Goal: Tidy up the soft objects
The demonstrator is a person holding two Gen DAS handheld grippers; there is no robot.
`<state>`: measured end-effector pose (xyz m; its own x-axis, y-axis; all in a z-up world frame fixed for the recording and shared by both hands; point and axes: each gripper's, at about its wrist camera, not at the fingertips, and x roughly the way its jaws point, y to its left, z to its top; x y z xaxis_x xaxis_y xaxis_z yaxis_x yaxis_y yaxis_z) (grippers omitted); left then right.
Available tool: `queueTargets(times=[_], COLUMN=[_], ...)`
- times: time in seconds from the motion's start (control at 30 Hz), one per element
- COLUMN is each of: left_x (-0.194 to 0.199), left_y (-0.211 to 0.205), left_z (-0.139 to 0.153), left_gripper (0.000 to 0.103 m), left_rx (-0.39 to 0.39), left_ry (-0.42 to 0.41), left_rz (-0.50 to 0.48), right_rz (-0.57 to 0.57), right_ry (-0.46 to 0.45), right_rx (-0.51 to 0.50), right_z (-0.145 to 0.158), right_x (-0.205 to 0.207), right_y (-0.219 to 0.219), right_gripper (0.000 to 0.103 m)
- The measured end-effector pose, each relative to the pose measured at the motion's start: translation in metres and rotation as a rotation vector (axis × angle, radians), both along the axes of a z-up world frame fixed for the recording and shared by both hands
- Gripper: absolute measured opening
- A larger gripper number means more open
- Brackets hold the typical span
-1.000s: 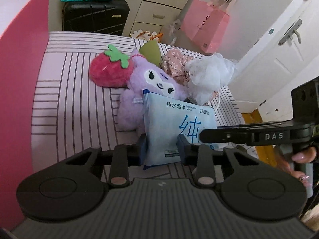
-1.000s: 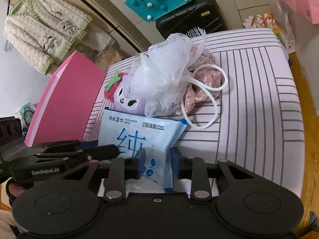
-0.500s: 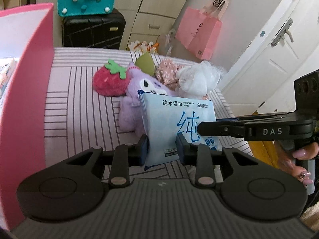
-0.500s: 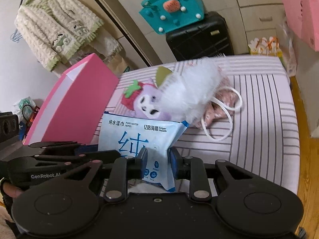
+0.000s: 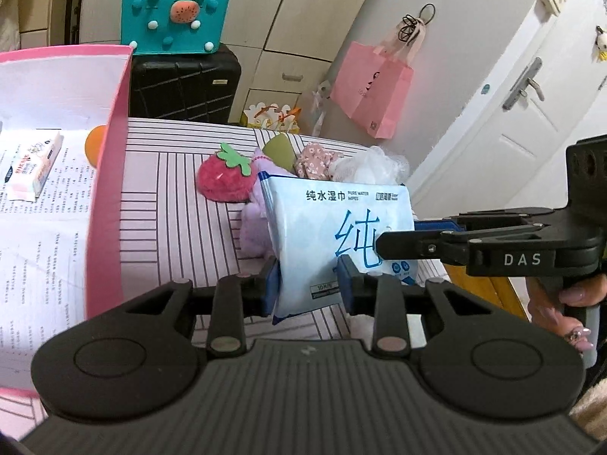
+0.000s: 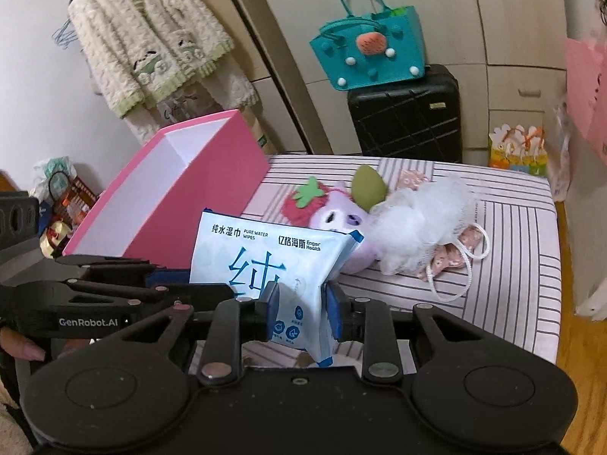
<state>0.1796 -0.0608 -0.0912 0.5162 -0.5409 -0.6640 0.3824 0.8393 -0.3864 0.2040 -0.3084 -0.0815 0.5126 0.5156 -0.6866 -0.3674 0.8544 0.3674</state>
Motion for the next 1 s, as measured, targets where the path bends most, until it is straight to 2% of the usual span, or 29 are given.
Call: queueTargets(times=[0.2, 0.6, 0.8, 1.0], left_x=[-0.015, -0.059, -0.073, -0.08], left_y=[0.014, 0.047, 0.076, 0.108], left_z=[0.005, 0.017, 0.031, 0.05], left_gripper=[0.032, 0.032, 0.032, 0.032], left_rx=[0.005, 0.05, 0.042, 0.066], left_ry=[0.034, 0.091, 0.098, 0.055], left_rz=[-0.025, -0.101, -0.109, -0.104], right_rz=[0.03, 0.117, 0.171, 0.221], right_ry=[0.001, 0.035, -0.001, -0.054], right_rx=[-0.017, -0.123, -0.157, -0.168], right_z=[0.011, 0.026, 0.046, 0.066], right_x=[-0.022, -0.074, -0.096, -0.106], right_y=[0.013, 0.057, 0.082, 0.112], right_gripper=[0.036, 0.043, 0.045, 0.046])
